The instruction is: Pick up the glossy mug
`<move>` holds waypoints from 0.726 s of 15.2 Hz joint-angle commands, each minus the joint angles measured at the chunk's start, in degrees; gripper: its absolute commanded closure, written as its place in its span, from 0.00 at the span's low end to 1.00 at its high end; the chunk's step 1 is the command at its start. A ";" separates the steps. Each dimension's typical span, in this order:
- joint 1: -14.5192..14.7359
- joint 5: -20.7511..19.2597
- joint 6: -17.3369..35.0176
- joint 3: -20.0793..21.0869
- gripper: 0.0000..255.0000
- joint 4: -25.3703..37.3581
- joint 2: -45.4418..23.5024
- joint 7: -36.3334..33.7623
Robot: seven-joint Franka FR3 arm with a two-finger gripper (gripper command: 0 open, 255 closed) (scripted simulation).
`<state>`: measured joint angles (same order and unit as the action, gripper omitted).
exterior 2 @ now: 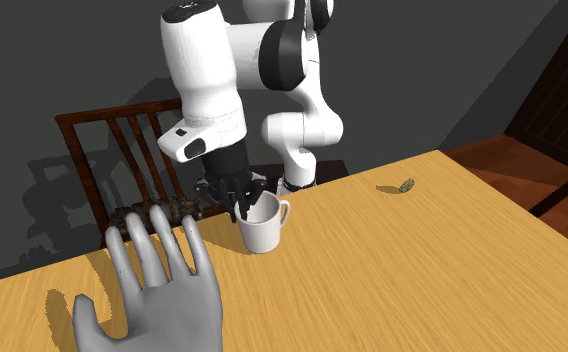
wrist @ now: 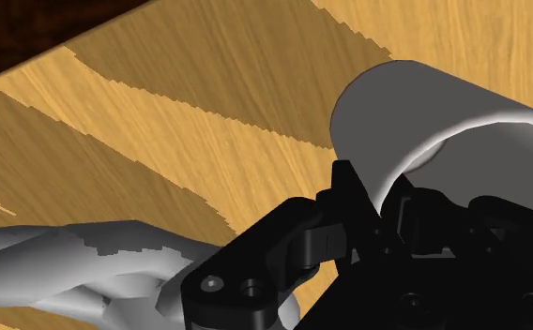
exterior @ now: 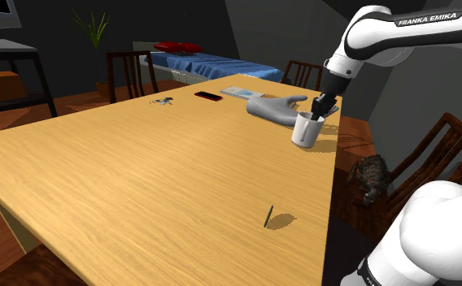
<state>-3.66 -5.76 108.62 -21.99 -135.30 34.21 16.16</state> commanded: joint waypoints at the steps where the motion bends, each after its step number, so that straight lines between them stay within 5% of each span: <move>1: 0.06 0.11 -1.44 0.25 1.00 1.28 0.15 -0.14; 11: 0.60 0.85 -8.91 1.17 1.00 9.39 -0.49 -0.54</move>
<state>-3.20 -5.06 100.53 -21.04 -126.90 33.91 15.81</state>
